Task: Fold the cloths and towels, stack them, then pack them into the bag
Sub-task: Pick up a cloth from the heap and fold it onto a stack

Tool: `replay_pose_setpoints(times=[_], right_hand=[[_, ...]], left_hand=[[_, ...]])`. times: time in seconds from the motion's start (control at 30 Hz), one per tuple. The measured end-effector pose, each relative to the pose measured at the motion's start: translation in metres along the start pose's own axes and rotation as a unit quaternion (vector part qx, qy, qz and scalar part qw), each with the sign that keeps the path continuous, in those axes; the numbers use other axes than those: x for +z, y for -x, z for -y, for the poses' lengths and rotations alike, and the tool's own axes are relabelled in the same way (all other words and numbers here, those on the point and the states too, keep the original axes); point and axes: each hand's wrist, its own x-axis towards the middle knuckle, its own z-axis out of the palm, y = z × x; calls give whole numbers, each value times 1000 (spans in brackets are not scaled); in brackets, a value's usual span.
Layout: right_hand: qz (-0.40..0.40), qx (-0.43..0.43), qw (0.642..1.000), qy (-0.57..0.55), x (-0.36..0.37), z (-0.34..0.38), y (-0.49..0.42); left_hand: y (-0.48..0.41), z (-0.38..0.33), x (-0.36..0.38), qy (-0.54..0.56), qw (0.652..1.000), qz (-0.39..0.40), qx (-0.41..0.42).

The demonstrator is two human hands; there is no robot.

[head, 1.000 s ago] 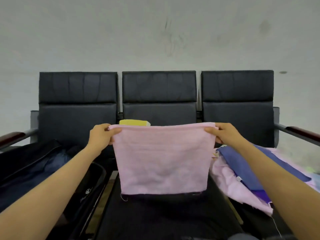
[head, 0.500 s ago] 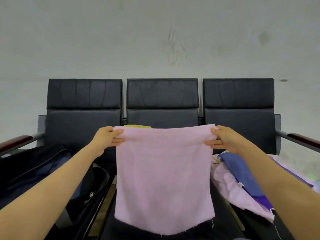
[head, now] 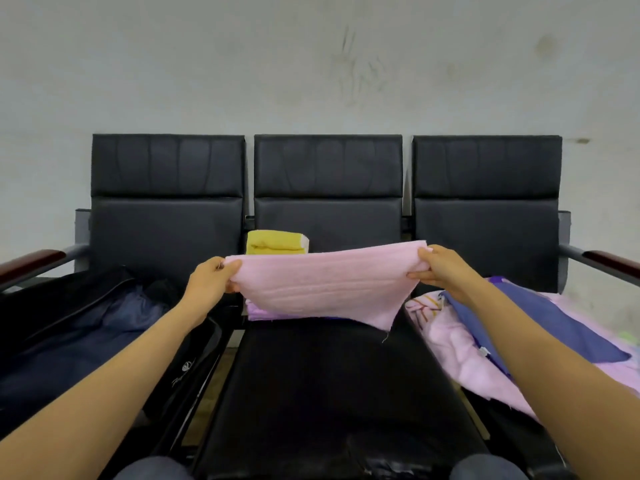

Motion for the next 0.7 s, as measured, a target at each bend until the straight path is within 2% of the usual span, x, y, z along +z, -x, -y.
replay_pose_setpoints(times=[0.1,0.2,0.3,0.37,0.47,0.6,0.7], right_hand=[[103,119,984,77,-4,-27,15],[193,205,942,180,-4,-63,30],[232,256,911,225,0,-103,34],[225,277,902,243,5,-127,35],[199,275,896,286,15,-153,30],[129,230,902,342,30,-167,9],[110,209,895,379,39,-167,-9]], left_hand=[[16,44,-1,-38,993,61,-94],[37,81,5,-66,971,139,-183],[49,110,16,-110,947,202,-225],[50,125,26,-136,941,215,-221],[44,140,41,-156,948,194,-199],[24,154,62,-140,960,154,-186],[3,160,78,-119,966,127,-190]])
